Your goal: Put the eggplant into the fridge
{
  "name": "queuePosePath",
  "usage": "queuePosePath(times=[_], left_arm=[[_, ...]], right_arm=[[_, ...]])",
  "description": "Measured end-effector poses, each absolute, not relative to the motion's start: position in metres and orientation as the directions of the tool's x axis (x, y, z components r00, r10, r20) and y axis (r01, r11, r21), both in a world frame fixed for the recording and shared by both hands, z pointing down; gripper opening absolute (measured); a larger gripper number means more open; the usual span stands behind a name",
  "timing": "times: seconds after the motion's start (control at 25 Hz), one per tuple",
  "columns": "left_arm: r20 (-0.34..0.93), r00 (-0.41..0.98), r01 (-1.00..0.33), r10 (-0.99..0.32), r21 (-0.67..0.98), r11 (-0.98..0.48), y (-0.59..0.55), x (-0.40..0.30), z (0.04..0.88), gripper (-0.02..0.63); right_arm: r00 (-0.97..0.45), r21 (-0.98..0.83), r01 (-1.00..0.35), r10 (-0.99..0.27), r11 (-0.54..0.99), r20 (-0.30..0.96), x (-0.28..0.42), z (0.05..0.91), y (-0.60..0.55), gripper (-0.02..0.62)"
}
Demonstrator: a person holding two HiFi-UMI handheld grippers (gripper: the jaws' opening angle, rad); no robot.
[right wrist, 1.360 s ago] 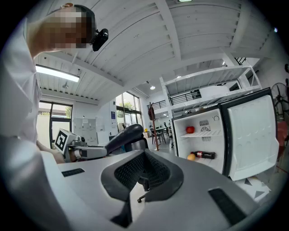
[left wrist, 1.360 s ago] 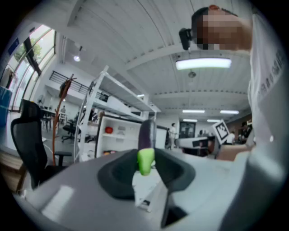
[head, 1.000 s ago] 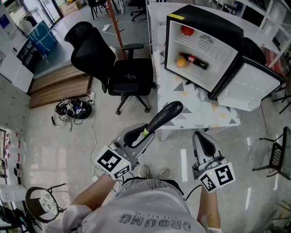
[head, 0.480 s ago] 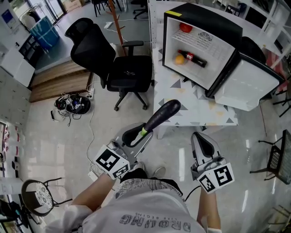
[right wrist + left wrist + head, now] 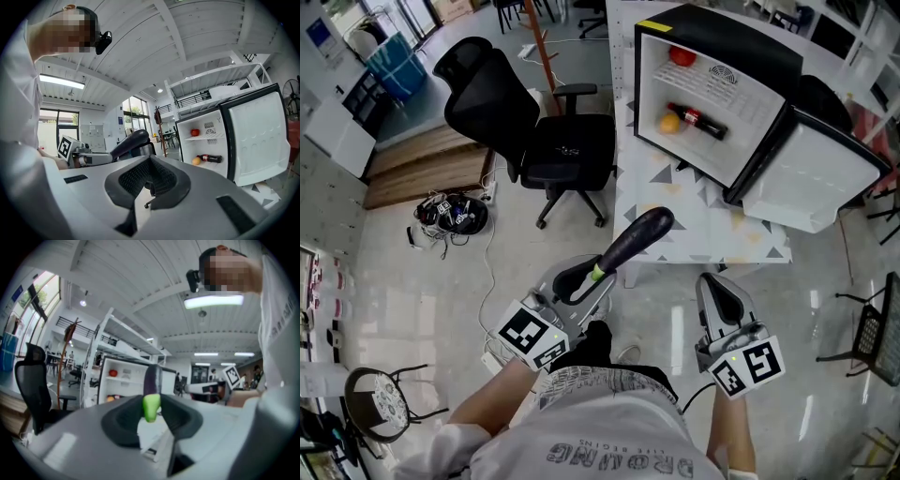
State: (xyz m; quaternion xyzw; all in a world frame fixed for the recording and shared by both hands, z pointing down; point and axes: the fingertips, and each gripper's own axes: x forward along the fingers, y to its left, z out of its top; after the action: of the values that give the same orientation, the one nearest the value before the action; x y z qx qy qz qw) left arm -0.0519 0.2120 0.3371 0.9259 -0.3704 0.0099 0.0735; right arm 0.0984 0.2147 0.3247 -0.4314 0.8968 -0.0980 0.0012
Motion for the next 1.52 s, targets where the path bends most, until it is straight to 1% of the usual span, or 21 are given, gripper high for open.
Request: queuePosePath(times=[0.36,1.52], left_arm=[[0.070,0.740,-0.672,-0.669,0.136,-0.728,0.162,-0.056,0.344,0.126],[0.092,0.789,-0.613,-0.607,0.180,-0.770,0.006,-0.093,0.360,0.126]], right_arm=[[-0.610,-0.182,-0.788,-0.787,0.588,0.094,0.095,0.332,0.169,0.002],[-0.572,-0.210,-0.814,-0.808,0.541,0.139,0.048,0.342,0.021,0.003]])
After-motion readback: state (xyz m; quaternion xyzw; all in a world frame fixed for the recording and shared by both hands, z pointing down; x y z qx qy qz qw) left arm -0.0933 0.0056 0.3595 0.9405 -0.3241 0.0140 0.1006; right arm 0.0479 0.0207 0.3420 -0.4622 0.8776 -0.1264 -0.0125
